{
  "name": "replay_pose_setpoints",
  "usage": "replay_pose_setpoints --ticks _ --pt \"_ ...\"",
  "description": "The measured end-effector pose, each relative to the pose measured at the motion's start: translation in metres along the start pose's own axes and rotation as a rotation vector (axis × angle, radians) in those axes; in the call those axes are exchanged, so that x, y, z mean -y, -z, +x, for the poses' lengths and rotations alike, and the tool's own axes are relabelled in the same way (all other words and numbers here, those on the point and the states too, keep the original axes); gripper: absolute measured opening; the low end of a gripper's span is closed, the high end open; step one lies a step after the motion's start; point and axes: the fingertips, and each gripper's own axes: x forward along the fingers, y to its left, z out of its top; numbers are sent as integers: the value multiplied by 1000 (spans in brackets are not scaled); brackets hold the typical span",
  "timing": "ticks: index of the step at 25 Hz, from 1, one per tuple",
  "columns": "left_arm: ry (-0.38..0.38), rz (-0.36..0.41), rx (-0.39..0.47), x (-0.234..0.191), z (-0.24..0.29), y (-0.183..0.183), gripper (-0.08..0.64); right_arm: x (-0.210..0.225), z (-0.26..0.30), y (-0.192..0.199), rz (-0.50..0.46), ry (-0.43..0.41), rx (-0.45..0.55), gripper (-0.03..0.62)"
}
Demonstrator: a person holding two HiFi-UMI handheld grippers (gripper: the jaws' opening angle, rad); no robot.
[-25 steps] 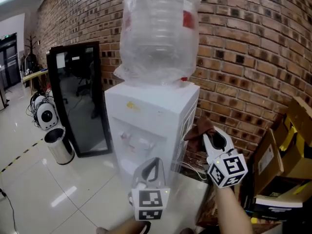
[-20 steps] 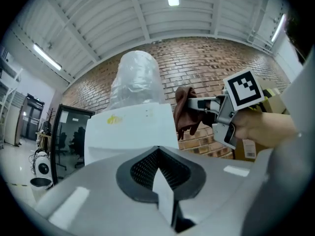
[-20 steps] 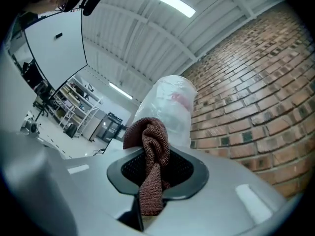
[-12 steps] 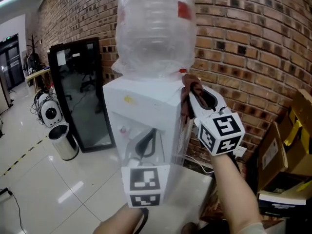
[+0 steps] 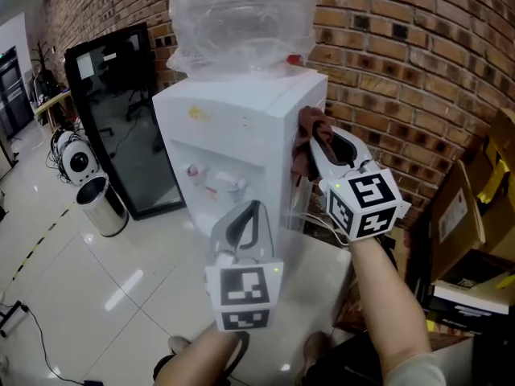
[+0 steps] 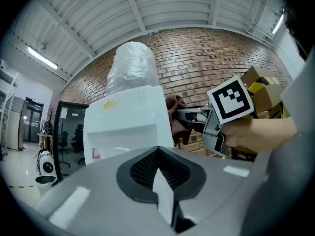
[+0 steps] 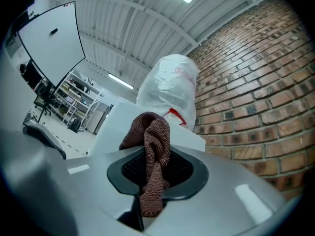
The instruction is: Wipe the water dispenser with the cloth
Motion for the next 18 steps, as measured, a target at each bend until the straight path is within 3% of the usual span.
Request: replay_pose_setpoints --ticks 8,11,18 --pt "3 7 -44 10 -1 67 0 -10 -10 105 73 19 -155 91" --pt "5 -37 -84 9 -4 94 0 -16 -15 145 116 33 -209 91" --pt "-11 -75 -91 5 -15 115 0 -22 -20 203 165 58 -310 91"
